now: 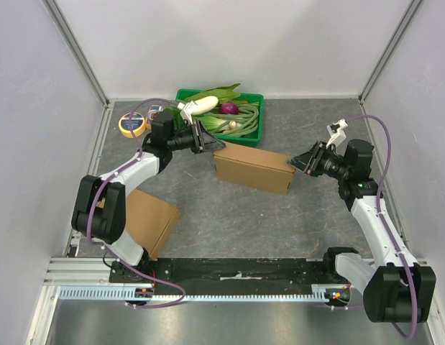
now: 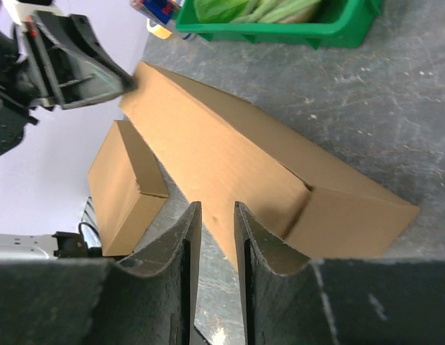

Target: Fold the paper box

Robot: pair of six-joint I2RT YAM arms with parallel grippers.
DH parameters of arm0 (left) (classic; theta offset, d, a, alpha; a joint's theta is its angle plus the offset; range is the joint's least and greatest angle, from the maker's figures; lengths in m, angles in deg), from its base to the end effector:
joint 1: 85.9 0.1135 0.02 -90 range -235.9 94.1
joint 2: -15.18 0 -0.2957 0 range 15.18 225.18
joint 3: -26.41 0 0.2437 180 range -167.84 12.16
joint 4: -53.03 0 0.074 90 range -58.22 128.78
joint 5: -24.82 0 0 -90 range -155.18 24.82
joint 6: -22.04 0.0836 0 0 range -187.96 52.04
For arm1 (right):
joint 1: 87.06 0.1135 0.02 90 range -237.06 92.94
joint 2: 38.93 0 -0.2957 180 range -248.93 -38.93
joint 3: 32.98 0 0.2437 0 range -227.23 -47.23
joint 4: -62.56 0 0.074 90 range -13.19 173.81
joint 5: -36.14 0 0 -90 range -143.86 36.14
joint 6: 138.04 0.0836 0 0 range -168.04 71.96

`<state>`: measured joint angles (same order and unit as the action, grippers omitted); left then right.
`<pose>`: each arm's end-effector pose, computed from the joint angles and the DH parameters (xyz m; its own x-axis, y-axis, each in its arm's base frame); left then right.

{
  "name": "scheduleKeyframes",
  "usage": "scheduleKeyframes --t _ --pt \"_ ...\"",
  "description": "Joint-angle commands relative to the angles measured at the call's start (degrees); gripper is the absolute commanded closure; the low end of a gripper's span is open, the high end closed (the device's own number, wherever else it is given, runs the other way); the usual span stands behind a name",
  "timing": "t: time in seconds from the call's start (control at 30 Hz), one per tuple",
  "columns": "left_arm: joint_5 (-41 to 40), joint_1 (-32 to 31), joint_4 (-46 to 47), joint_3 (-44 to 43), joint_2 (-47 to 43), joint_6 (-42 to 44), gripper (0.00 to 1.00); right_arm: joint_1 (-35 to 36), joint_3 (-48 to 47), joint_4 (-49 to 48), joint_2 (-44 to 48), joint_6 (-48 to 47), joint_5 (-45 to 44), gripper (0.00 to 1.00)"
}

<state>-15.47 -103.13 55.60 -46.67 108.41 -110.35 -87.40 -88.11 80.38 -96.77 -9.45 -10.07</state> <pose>0.3512 -0.1757 0.2861 -0.8104 -0.2051 -0.5488 0.4599 0.3574 -0.8128 0.2322 0.0565 0.3052 -0.6757 0.4543 -0.5806 -0.2844 0.5659 0.7738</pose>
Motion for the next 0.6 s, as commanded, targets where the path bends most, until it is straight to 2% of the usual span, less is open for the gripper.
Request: scheduleKeyframes --t 0.0,0.07,0.13,0.27,0.43,0.57 --pt "-0.85 -0.17 -8.20 -1.54 -0.33 4.95 0.70 -0.98 1.60 2.64 0.63 -3.95 0.16 0.69" --pt "-0.76 -0.08 -10.91 -4.36 -2.34 5.91 0.63 -1.07 -0.24 5.47 0.10 -6.40 -0.11 0.69" --pt "0.03 0.45 -12.33 -7.08 -3.75 6.09 0.60 -1.07 -3.05 7.58 -0.34 -6.25 1.03 0.69" --pt "3.19 0.62 -13.04 -8.24 -3.41 4.86 0.67 -0.98 -3.77 5.75 1.50 -2.12 2.62 0.69" --pt "1.97 0.62 -11.37 -1.04 -1.65 5.39 0.74 -1.15 1.67 5.30 1.60 -3.08 1.65 0.70" --pt "-0.93 0.53 -13.65 2.49 -2.44 8.28 0.75 -1.16 6.69 7.13 3.34 -4.31 -0.45 0.73"
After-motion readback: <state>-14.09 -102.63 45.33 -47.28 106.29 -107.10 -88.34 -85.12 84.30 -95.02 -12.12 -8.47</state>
